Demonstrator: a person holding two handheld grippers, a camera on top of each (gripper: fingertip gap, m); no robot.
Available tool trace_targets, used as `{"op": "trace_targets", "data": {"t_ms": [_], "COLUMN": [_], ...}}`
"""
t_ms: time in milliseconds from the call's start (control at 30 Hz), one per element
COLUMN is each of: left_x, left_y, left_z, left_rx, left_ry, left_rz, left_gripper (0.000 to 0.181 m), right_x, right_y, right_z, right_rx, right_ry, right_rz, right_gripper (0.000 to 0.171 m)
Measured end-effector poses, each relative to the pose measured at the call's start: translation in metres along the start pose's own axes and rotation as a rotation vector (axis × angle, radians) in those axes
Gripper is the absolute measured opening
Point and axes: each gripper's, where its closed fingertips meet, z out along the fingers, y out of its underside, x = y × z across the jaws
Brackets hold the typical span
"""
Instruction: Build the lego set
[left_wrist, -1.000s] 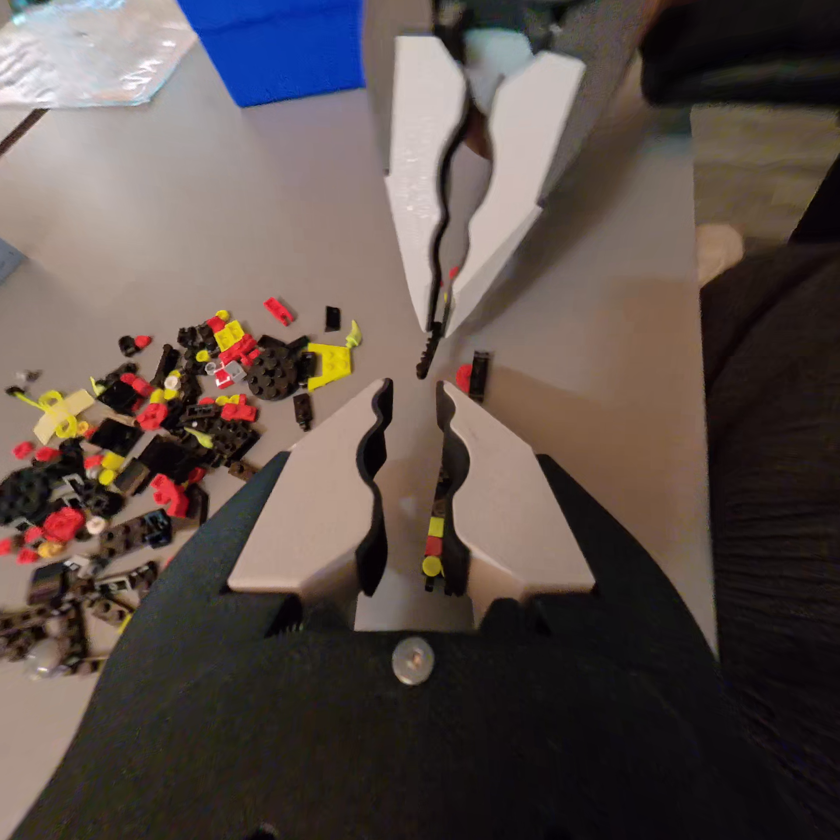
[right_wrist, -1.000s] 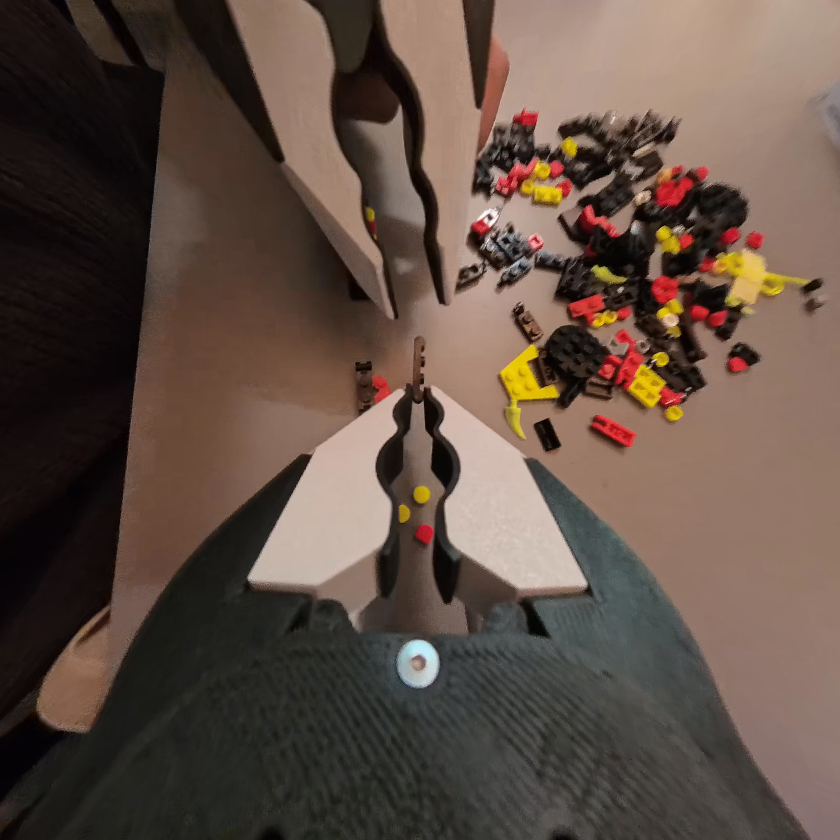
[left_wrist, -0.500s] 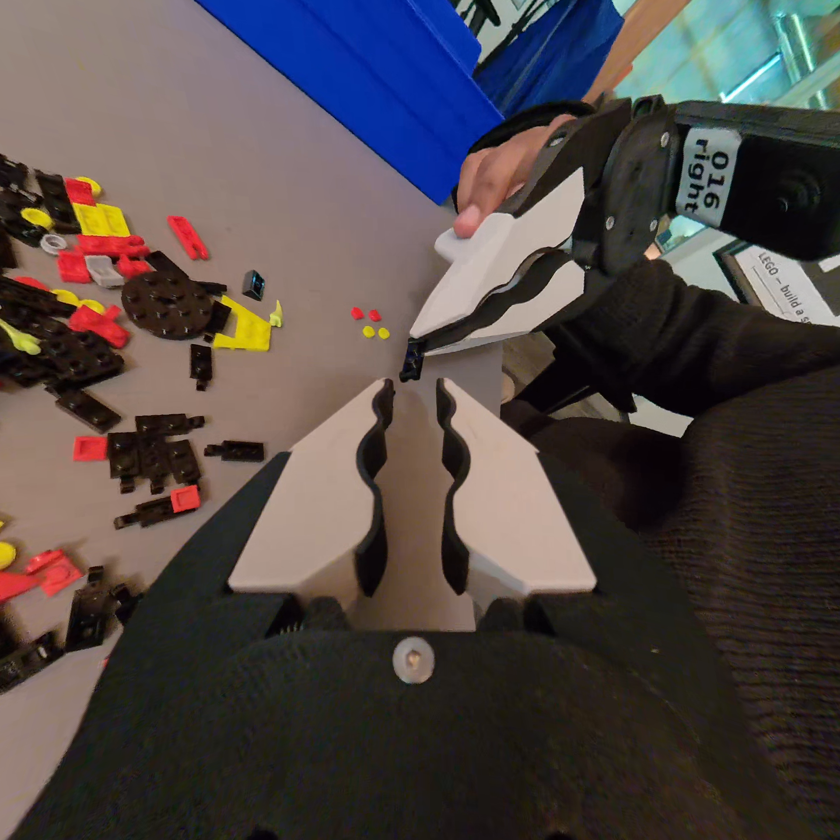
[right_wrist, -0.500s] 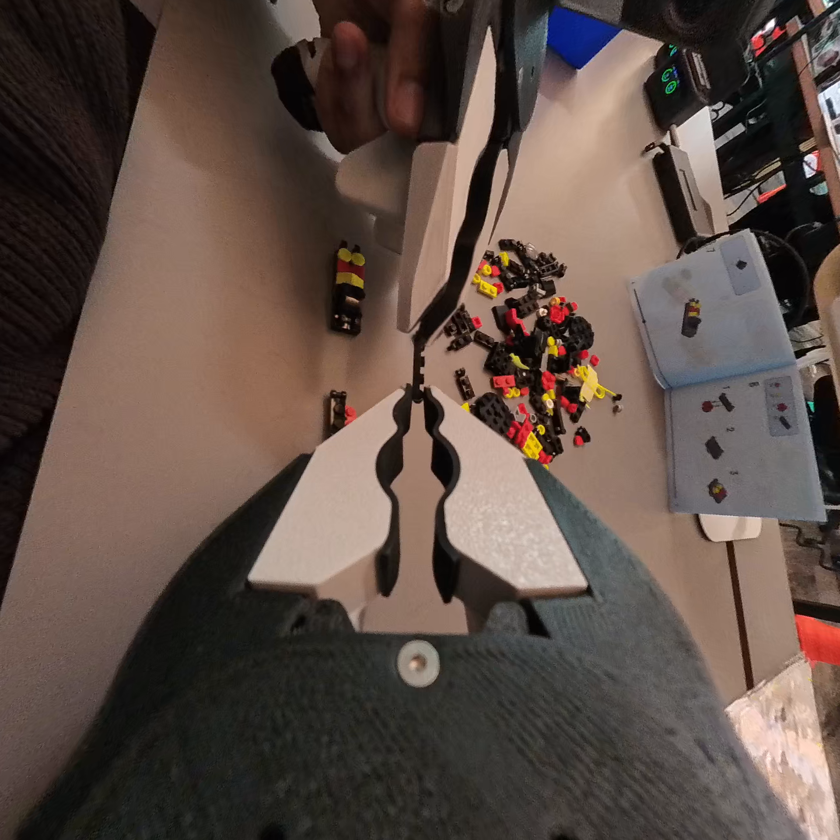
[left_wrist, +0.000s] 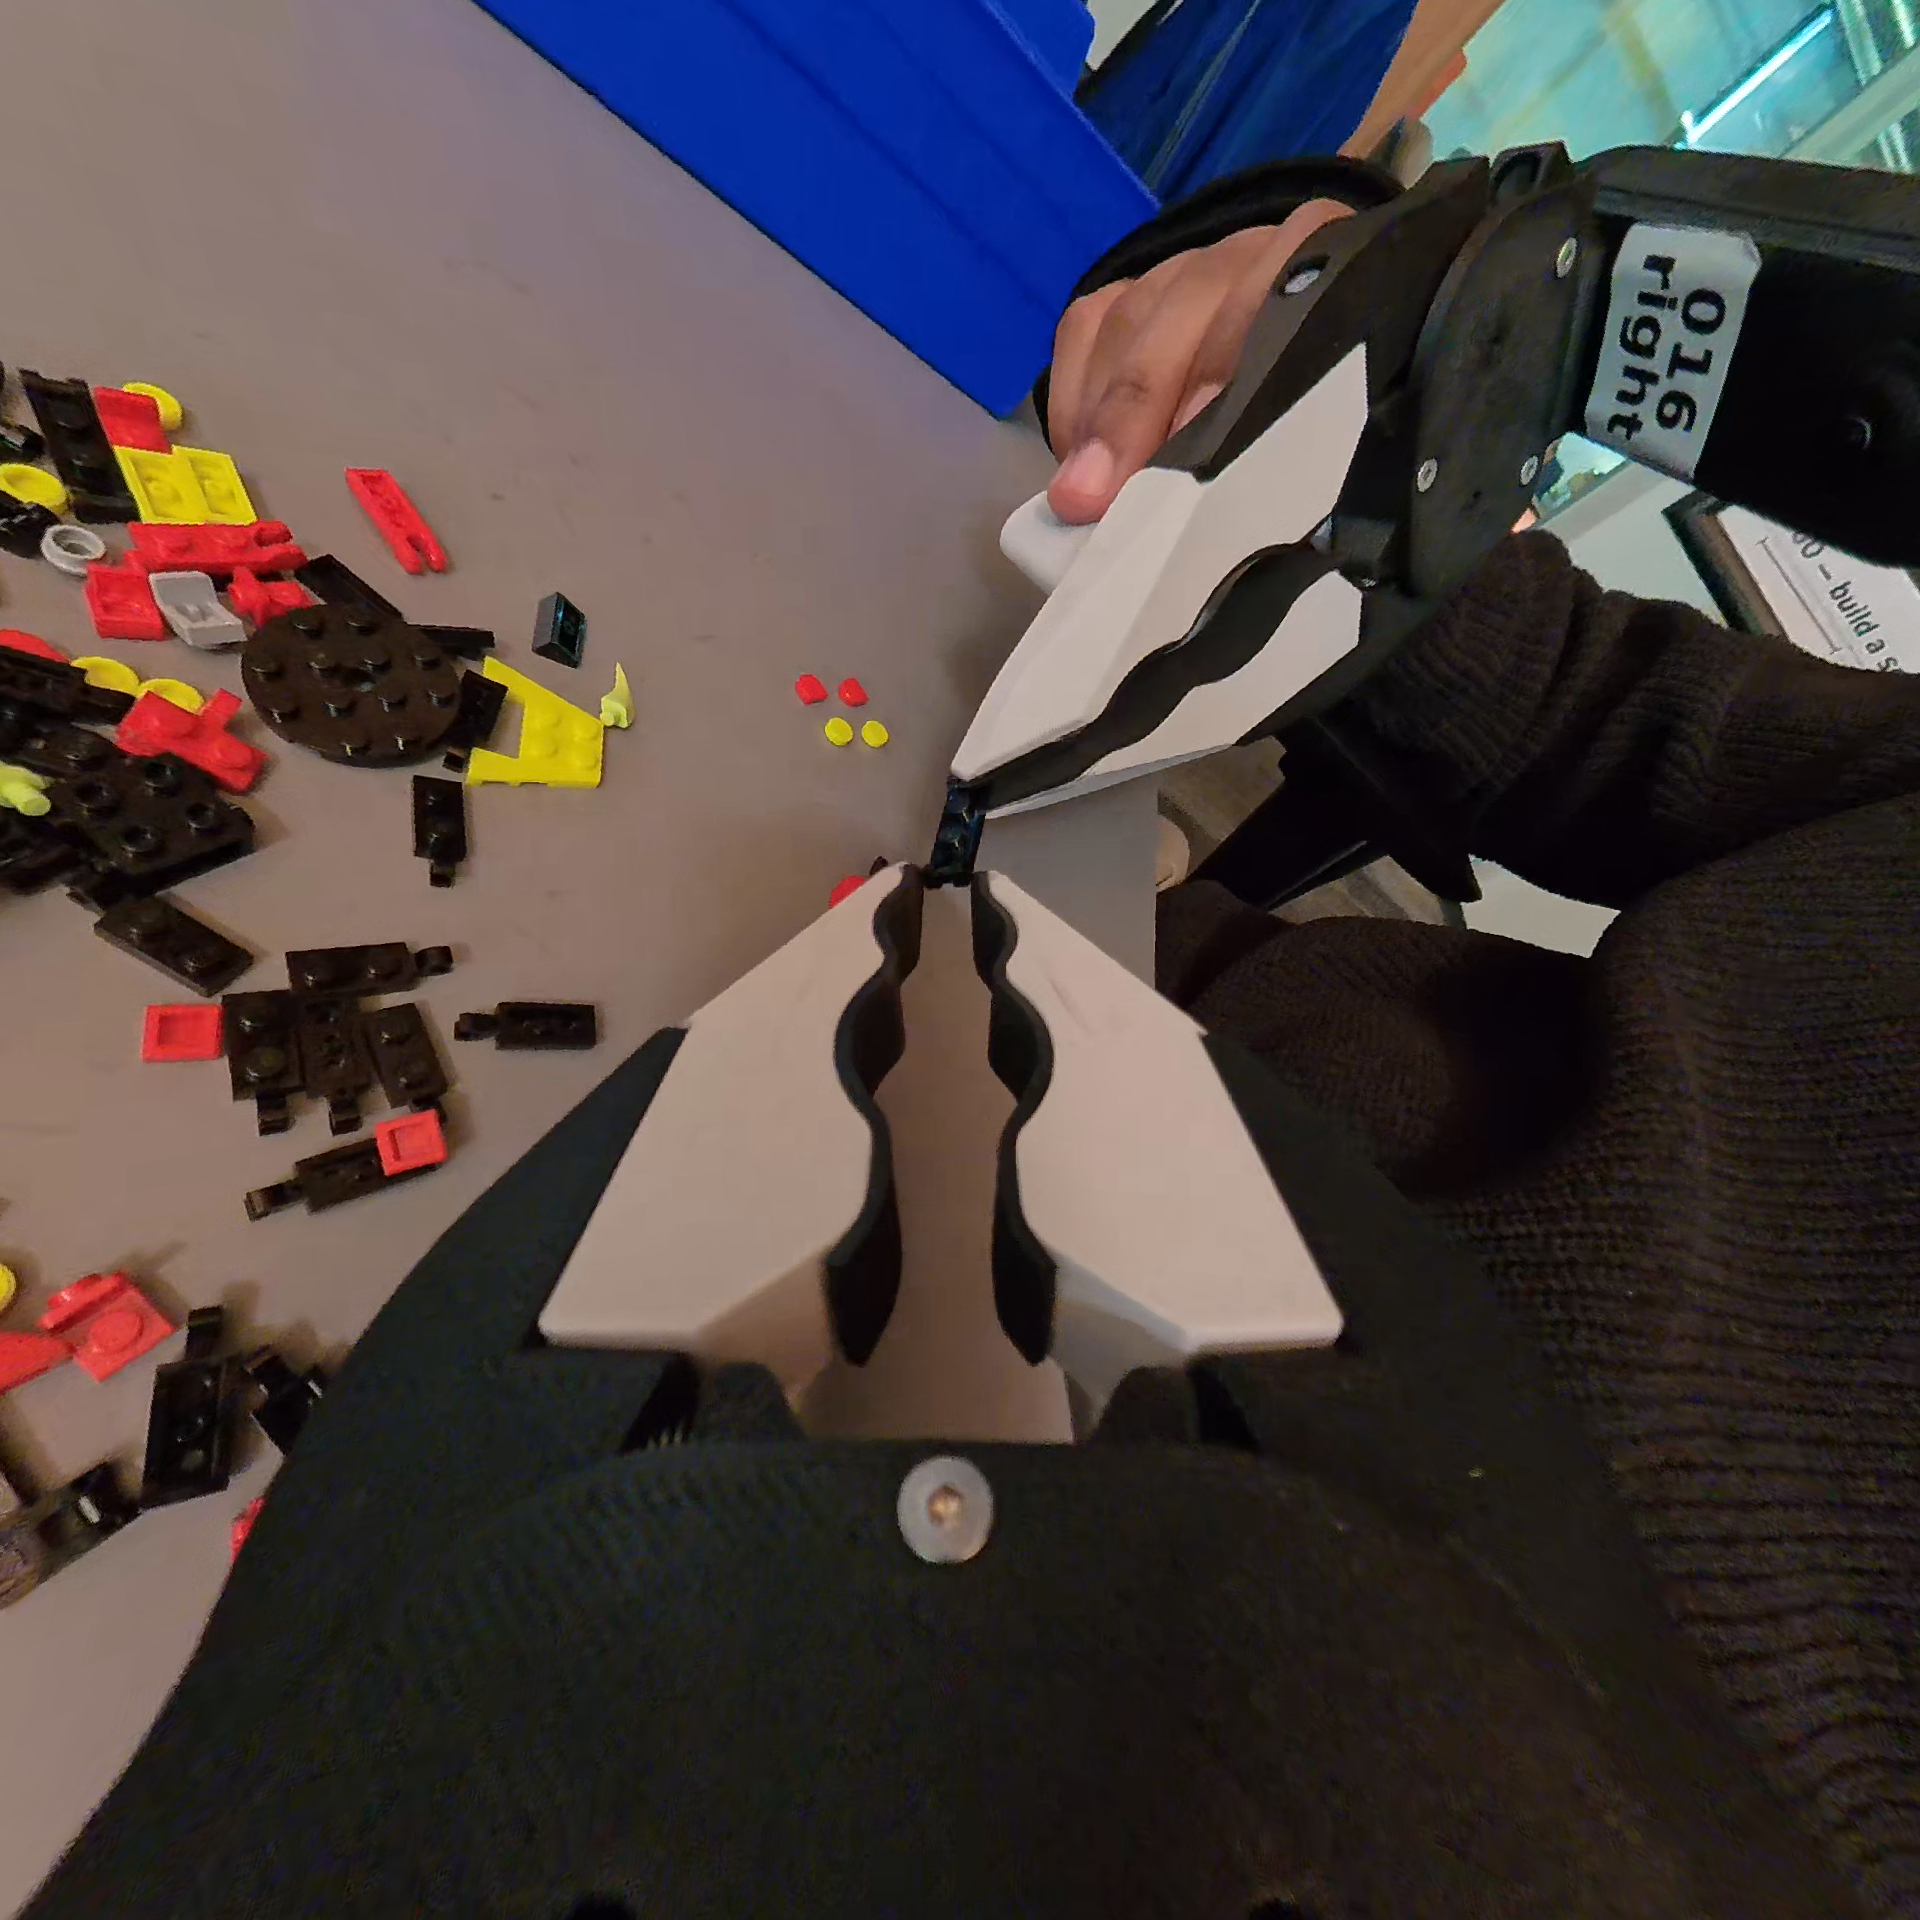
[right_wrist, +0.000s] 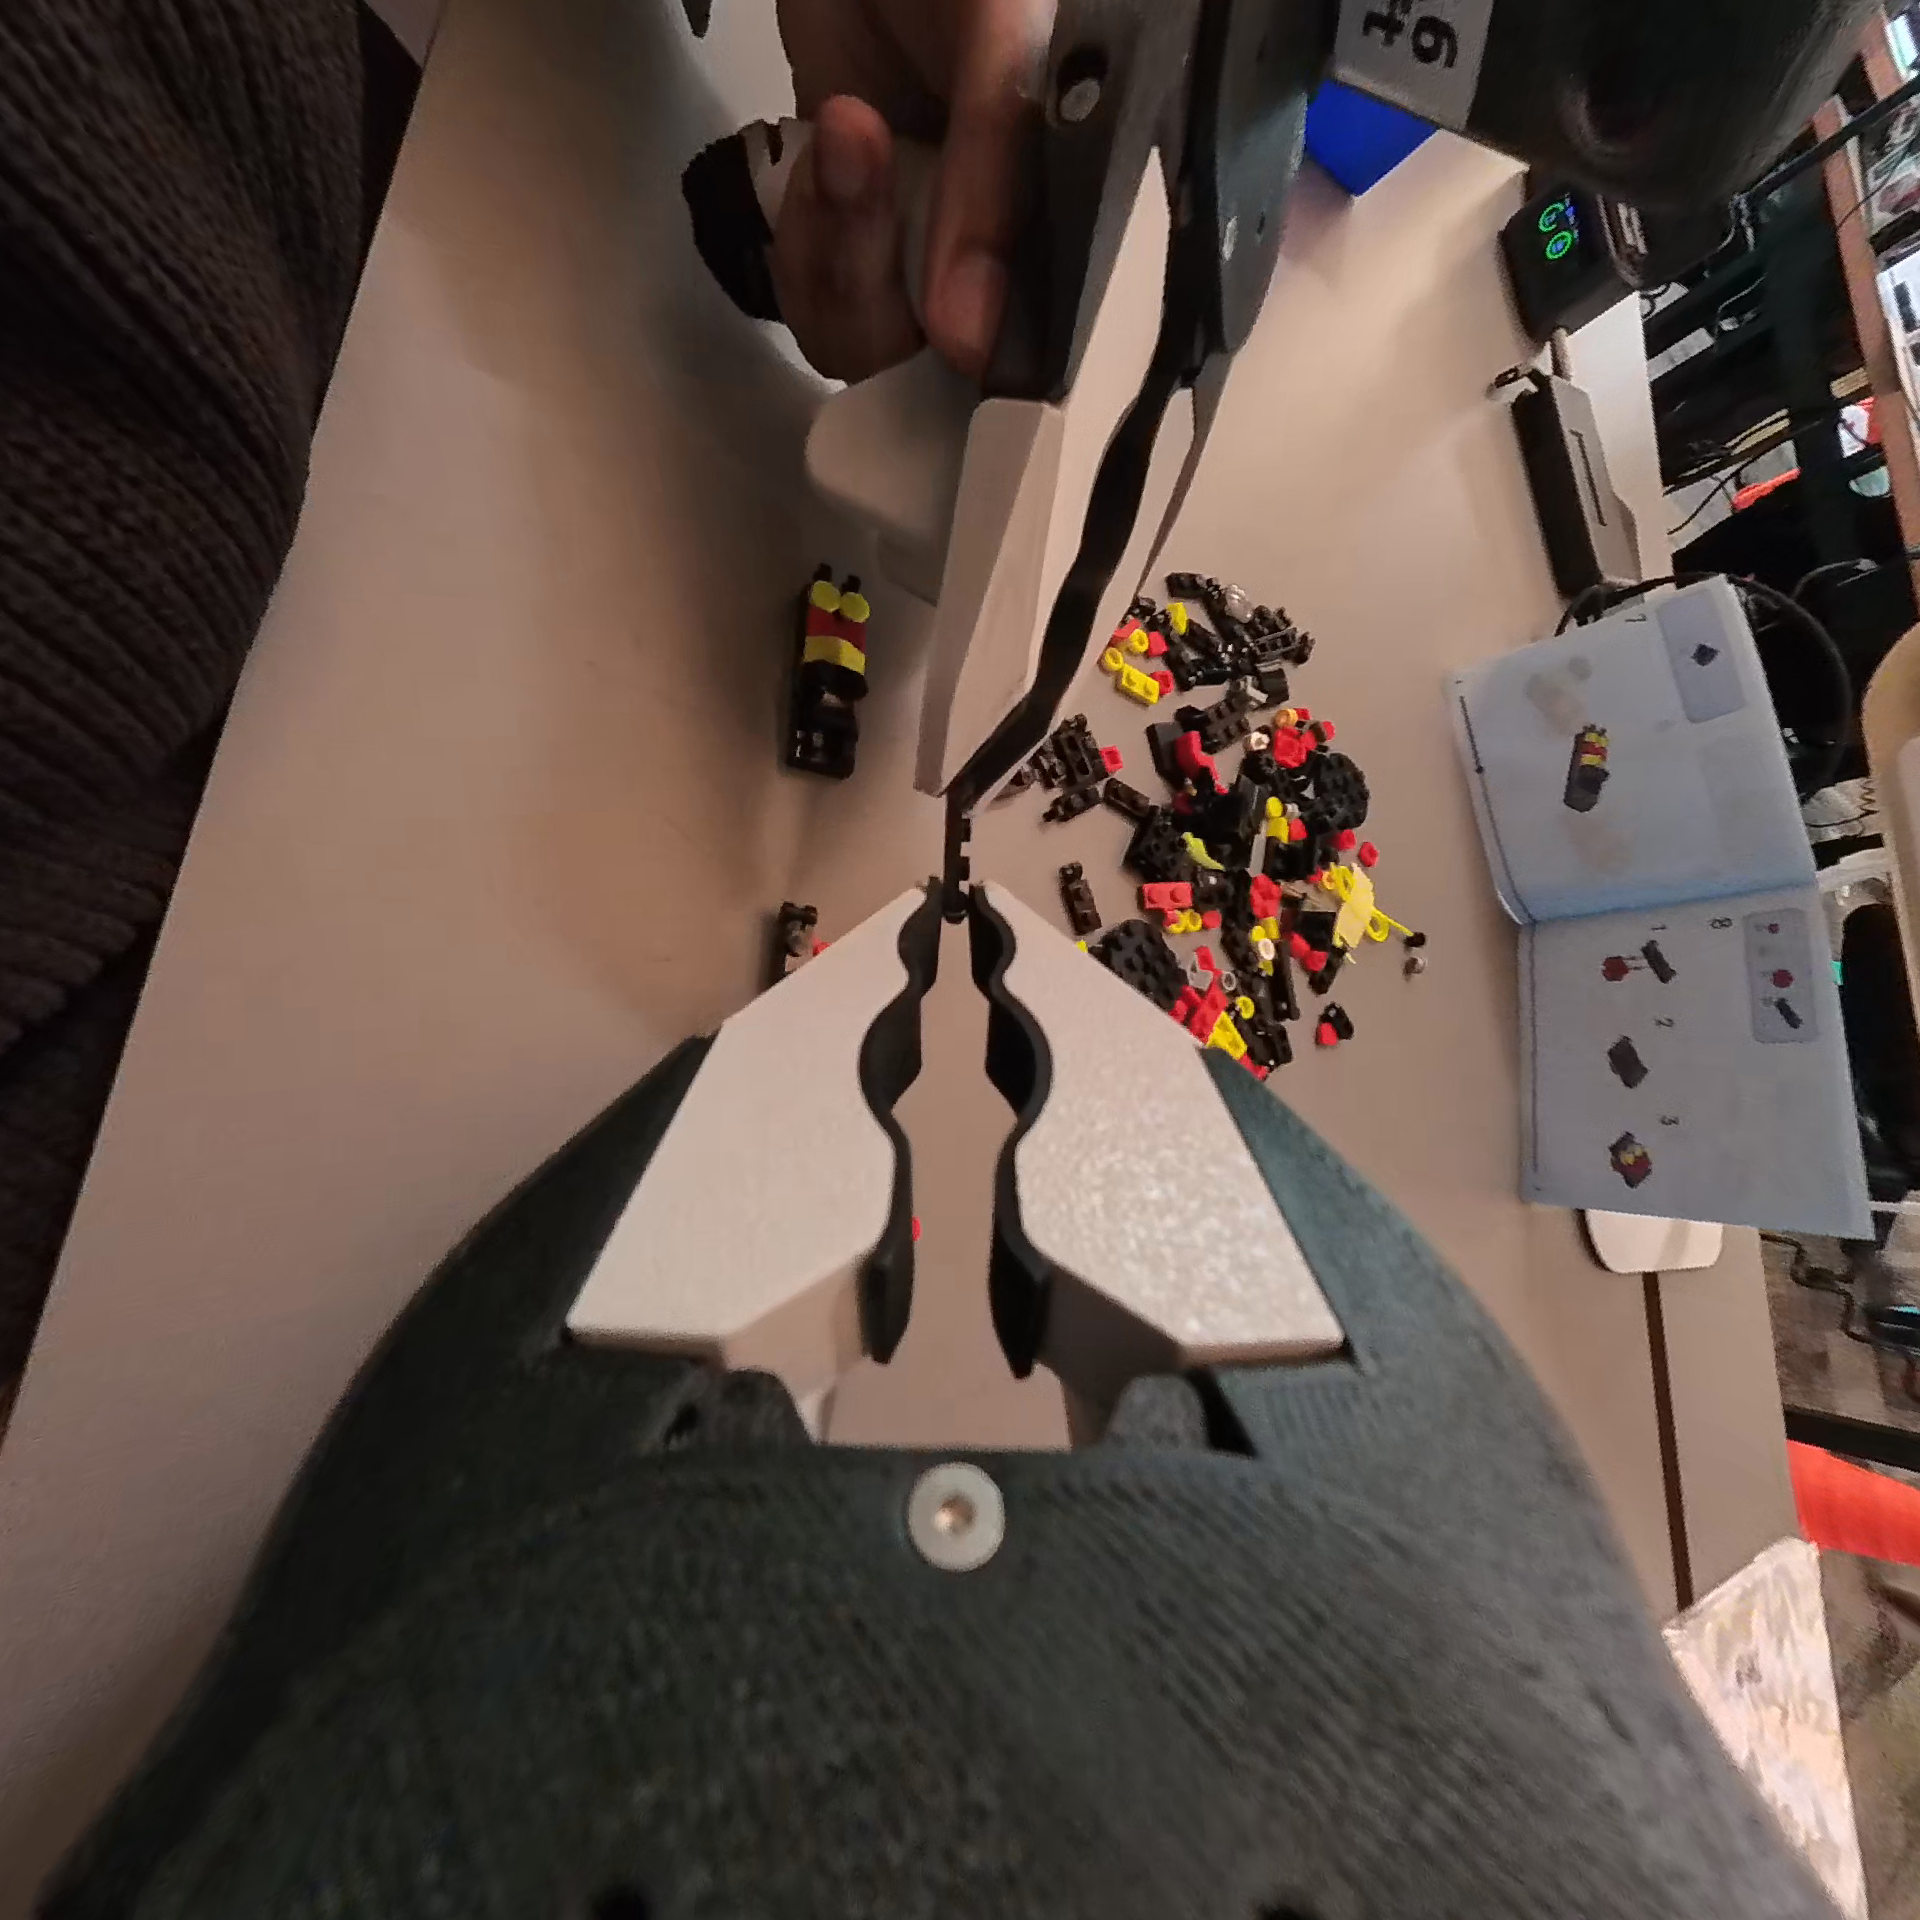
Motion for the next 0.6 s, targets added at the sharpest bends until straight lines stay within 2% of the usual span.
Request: {"op": "trace_targets", "data": {"t_ms": [267,367,500,600], "left_x": [-0.0005,-0.0026,-0.0056,-0.007], "left_y": [-0.0022,-0.0021,0.0005,0.0053], "left_z": [-0.0015,-0.0017,-0.0007,0.0014], "left_rx": [0.008,0.007,-0.012,-0.049], "left_ry": [-0.012,-0.036,-0.084,-0.144], "left_rz": [0.043,0.079,0.165,0.311], "left_gripper": [0.007,0.007,0.007,0.007], "right_x": [-0.0022,-0.0057,-0.005,-0.0023], "right_y": [-0.0014,-0.0018,-0.0026,-0.0047], "right_z": [0.0014,0.0029,0.0002,-0.0036], "right_rx": [0.015,0.027,0.074,0.121], "right_ry": [-0.023,-0.071,-0.126,-0.191], "right_rz": [0.064,0.15,0.277,0.432], "right_gripper": [0.006,0.017,0.018,0.019]}}
